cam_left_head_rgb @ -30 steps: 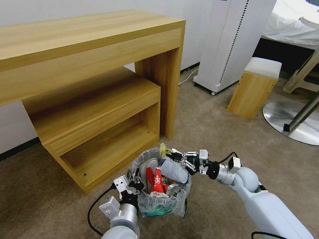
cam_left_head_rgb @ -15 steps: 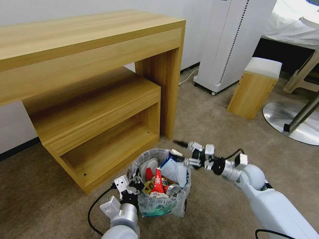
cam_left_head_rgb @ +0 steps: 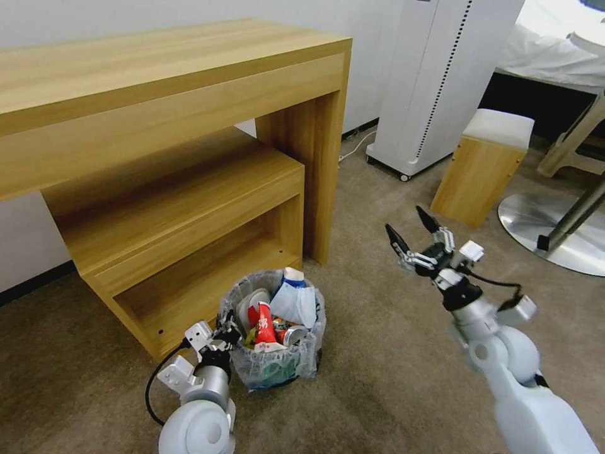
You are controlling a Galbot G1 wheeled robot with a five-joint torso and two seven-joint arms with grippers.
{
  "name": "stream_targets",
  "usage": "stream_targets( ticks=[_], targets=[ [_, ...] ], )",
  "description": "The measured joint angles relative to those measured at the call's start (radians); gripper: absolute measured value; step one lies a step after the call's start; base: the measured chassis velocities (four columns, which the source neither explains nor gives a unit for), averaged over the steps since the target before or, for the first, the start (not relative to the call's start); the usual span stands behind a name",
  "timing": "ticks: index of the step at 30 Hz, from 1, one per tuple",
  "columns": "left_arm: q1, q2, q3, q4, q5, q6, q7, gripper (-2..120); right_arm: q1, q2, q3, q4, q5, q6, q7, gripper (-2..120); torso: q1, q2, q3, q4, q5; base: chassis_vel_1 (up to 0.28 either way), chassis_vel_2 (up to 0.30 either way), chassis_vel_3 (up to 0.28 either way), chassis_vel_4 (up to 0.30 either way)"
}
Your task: Pick up the trash bin and place the garbage on the floor into it.
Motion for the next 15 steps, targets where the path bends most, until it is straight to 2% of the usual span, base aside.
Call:
stream_targets(
  ticks=[8, 15],
  targets=[
    [-0.016, 0.001, -0.015, 0.085, -0.023, -0.042, 0.052, 3, -0.026, 0.014, 0.007, 0.023, -0.024, 0.004, -0.023, 100, 0.0, 0.0, 0.0, 0.0001, 0.0003, 0.0, 0.0, 0.0, 0.0],
    [-0.018, 0.001, -0.02, 0.121, -0.02, -0.055, 0.066, 3, -0.02, 0.024, -0.005, 0.024, -0.043, 0.001, -0.036, 100, 0.0, 0.0, 0.0, 0.0003, 0.0005, 0.0, 0.0, 0.0, 0.0]
  ],
)
